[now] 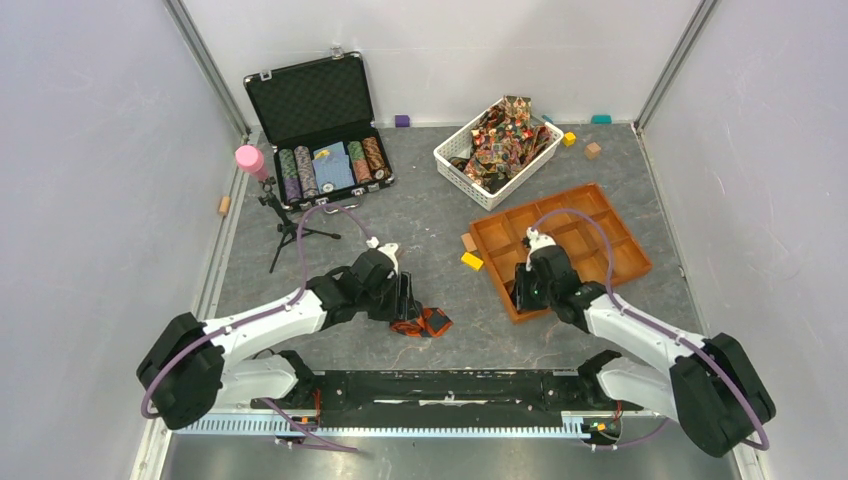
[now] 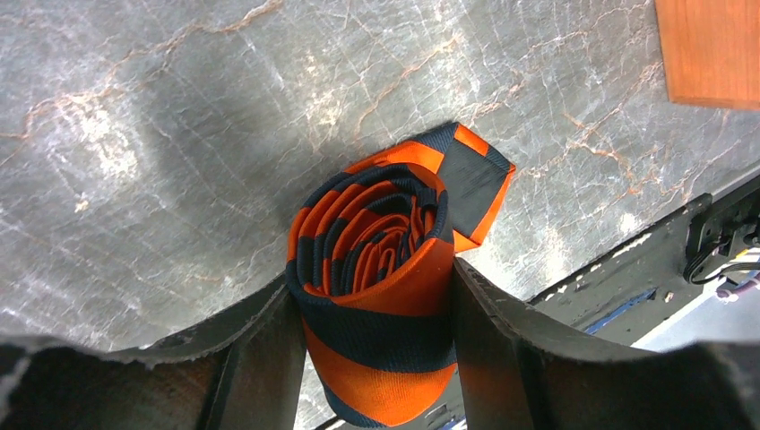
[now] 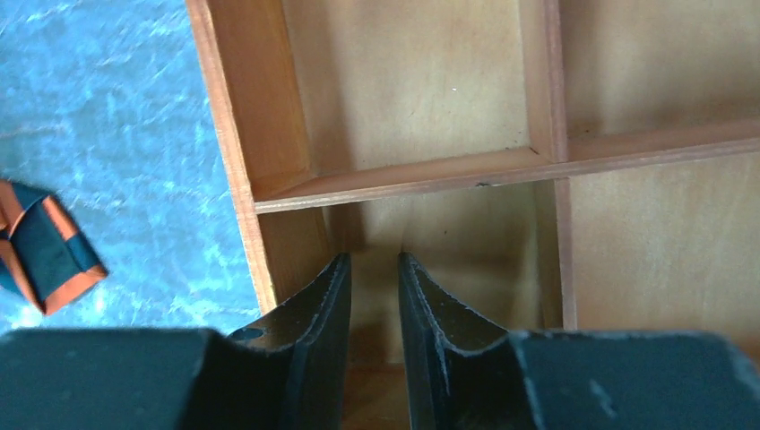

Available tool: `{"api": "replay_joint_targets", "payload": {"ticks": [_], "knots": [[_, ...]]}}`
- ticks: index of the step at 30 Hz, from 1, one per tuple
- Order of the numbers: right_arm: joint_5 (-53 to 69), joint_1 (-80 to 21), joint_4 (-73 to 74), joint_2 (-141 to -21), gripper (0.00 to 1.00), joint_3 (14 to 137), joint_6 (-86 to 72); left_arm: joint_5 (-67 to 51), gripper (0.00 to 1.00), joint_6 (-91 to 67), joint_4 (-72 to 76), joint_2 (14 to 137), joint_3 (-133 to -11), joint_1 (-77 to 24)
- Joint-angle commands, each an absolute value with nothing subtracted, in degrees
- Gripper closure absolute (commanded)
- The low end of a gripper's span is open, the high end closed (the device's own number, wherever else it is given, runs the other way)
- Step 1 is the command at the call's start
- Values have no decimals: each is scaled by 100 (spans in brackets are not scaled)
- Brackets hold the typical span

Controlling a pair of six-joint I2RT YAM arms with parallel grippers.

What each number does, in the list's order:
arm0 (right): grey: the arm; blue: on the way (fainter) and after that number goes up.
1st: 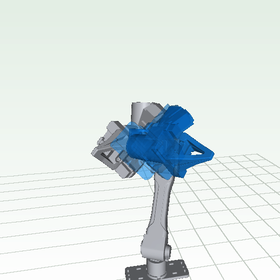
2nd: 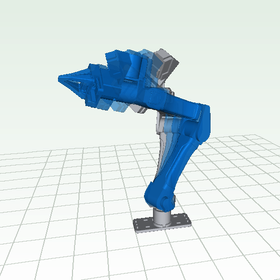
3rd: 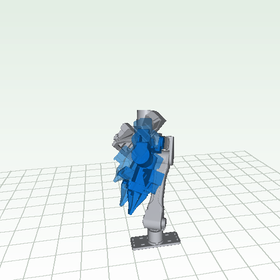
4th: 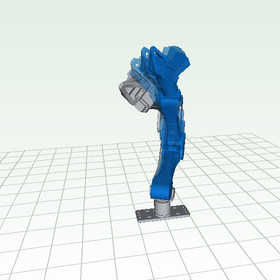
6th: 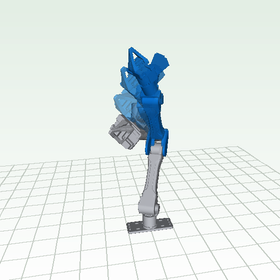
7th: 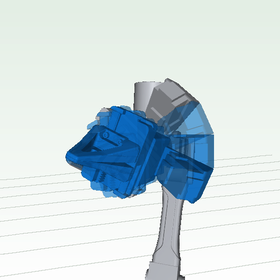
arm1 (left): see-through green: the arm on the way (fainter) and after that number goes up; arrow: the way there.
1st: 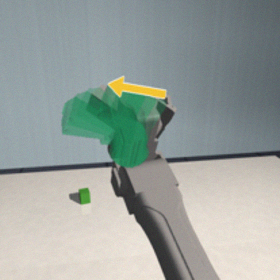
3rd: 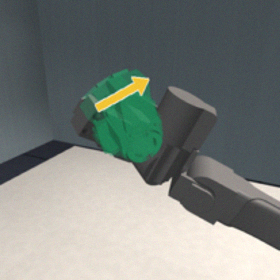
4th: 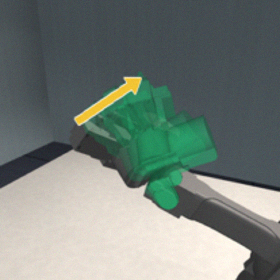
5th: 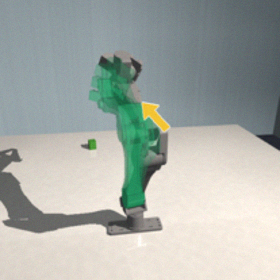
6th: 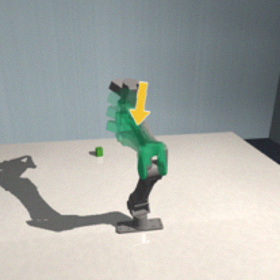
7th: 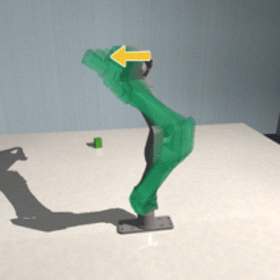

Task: Roll the ties
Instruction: Move the storage box to the center of the board.

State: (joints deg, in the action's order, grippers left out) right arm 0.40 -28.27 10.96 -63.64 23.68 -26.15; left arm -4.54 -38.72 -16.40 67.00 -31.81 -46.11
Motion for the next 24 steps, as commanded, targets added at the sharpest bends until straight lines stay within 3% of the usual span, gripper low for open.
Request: {"api": "replay_joint_targets", "payload": {"ticks": [1, 10, 18, 24], "knots": [[176, -3359, 1311, -6026, 68, 2040, -3162, -271, 39, -3713, -2096, 6421, -3463, -4632], [-142, -4865, 773, -6119, 68, 1919, -3856, -24, 39, -3658, -2982, 6084, -3934, -4632], [-791, -6449, 508, -7762, 67, 3147, -4139, 526, 39, -3673, -3867, 6032, -4397, -4632], [-734, -6743, 256, -7977, 68, 3688, -4071, 948, 39, -3762, -4455, 5761, -4637, -4631]]}}
